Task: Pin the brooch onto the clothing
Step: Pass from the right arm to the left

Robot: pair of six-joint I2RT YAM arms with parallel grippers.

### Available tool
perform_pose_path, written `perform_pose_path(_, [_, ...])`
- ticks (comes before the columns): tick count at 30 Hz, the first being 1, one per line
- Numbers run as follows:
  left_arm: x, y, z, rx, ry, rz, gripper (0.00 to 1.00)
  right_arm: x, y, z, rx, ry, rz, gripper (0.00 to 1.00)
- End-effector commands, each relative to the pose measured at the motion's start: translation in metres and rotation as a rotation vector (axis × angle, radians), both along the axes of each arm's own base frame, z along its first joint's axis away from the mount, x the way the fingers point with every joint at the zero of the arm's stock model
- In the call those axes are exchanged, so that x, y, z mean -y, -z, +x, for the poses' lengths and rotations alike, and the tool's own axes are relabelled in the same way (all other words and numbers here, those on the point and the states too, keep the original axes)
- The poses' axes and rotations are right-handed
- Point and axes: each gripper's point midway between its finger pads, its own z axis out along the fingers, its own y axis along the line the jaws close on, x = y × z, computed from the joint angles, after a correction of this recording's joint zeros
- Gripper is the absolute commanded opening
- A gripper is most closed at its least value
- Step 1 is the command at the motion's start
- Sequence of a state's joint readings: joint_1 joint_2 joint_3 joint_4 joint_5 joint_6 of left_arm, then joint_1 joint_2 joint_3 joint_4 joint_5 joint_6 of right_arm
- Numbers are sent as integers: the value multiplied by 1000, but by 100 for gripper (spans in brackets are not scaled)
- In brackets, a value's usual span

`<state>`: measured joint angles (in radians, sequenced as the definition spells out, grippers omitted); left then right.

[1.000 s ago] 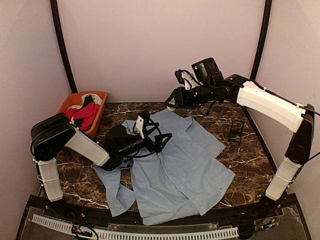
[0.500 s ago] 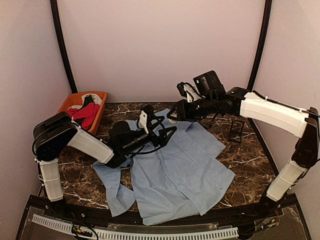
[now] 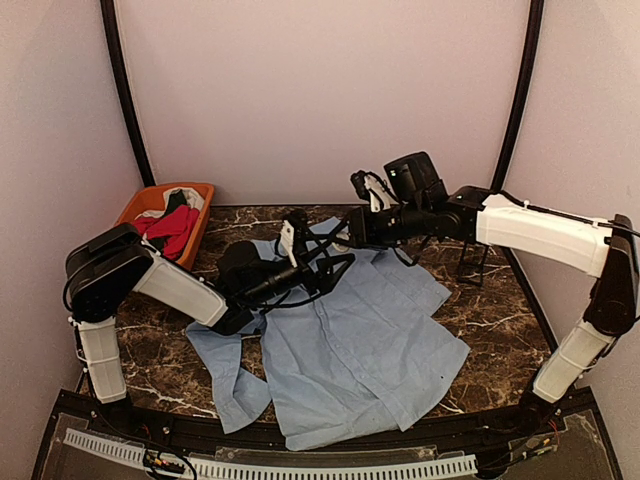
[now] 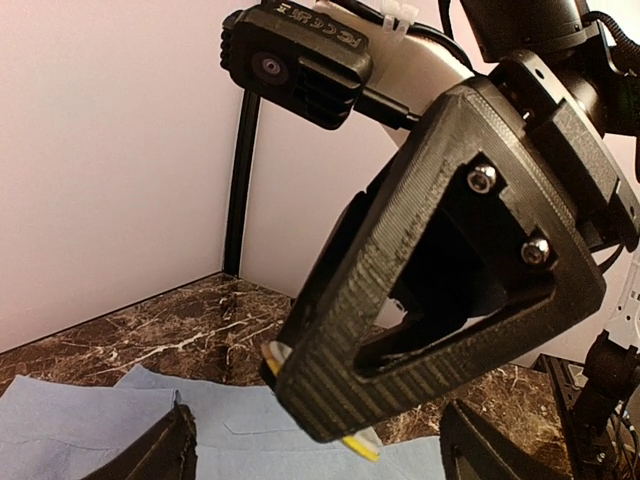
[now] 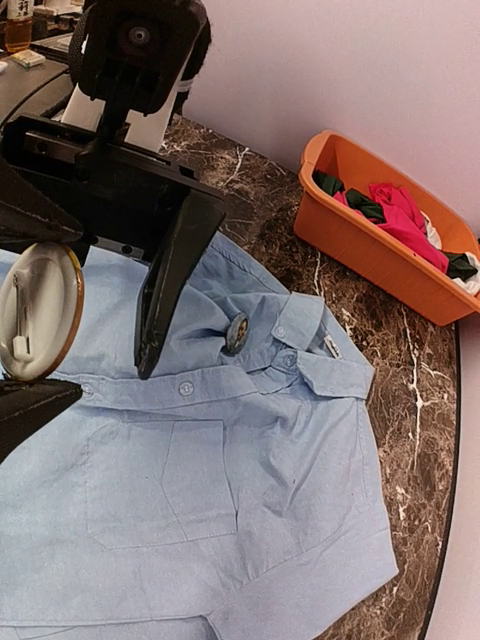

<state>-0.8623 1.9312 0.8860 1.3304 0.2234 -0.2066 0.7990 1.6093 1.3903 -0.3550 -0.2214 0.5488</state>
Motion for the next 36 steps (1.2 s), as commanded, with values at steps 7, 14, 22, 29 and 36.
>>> perform_pose_path(7, [-20,-98,-25,219,29,-283,74,-9,-6,-6,28,-23,56,41])
perform_pose_path(14, [-20,-95,-22,213,23,-282,60,-13,-6,-8,28,-34,62,41])
perform_pose_path(22, [-20,-92,-20,196,17,-283,43,-13,-8,-9,39,-38,67,41])
perform_pose_path(29, [-21,-91,-18,186,3,-285,27,-13,-6,-11,39,-38,67,41])
perform_pose_path(36, [-22,-90,-17,183,-4,-287,14,-12,-8,-11,46,-39,70,41])
